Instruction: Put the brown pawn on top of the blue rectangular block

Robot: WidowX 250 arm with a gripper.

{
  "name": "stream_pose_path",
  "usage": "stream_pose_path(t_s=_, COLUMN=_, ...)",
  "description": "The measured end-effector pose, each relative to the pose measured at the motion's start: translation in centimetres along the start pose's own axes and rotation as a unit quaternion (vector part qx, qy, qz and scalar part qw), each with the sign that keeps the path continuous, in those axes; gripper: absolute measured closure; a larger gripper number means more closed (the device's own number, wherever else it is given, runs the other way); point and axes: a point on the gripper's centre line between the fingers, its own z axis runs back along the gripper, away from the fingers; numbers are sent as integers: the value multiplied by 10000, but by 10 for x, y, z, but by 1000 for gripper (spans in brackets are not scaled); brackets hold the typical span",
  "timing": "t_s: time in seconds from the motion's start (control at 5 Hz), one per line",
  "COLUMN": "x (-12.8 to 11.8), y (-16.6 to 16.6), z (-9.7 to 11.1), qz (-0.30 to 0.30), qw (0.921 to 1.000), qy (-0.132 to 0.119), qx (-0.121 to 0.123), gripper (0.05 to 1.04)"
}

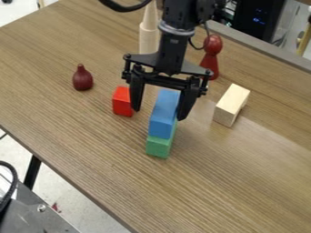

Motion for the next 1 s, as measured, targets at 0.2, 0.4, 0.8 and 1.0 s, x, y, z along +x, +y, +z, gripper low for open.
stream_pose_path(t_s=0.2, x=-2, y=0, z=-5, qz=-3, qw=9999, qy=97, qx=48, gripper=85)
stream_pose_path(t_s=0.4, x=0, y=-9, z=1, qz=-102, qw=9999, qy=77, qx=-90, gripper=85)
stream_pose_path(t_s=0.8, x=29, y=-31, z=55, qz=-223, qw=9973, qy=-472, qx=-514, gripper=85)
stream_pose_path(t_s=1.0, x=56, y=-45, z=59, qz=-378, qw=9980, qy=-380, qx=-334, gripper=85)
